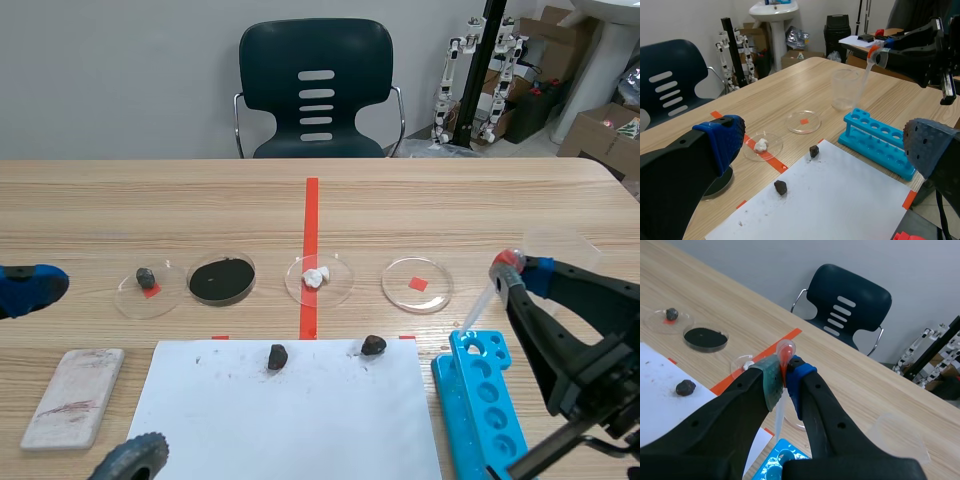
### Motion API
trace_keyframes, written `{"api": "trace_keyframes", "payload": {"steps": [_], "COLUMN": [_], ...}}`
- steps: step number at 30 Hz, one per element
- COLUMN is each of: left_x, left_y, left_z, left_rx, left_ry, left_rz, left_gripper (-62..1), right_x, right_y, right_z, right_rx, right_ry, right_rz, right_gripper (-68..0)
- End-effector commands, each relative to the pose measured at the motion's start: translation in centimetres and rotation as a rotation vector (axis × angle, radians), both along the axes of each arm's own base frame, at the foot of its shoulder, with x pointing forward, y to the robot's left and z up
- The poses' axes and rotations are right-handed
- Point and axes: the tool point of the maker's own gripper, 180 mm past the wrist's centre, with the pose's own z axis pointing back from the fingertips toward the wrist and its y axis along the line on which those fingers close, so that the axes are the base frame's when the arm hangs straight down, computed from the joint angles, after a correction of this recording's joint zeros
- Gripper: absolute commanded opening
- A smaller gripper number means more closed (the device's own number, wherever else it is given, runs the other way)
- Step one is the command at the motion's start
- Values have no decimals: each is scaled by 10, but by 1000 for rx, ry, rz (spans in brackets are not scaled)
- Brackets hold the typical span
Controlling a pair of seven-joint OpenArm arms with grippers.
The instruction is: Pick up the dropper by the top with the right hand
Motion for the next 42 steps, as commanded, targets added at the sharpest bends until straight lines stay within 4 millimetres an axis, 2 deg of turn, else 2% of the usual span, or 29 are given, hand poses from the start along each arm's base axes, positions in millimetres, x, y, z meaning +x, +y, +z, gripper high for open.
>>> {"api": "trace_keyframes", "payload": {"steps": [1,15,42], "left_x": [0,0,0], "left_y": [1,1,1], "left_z": [4,4,4], "left_rx": [-21,-21,-21], "left_ry": [-8,-8,-8], "left_rz": [12,12,12], "left_gripper": [14,14,14], "right_x": [0,-15,-15], "right_y": [2,-3,-3], "right_z": [14,45,43], "right_rx": [19,28,25], "right_ry": [-33,-65,-52], "right_rz": [1,-100,-102], "right_gripper": [-665,-665,-665]}}
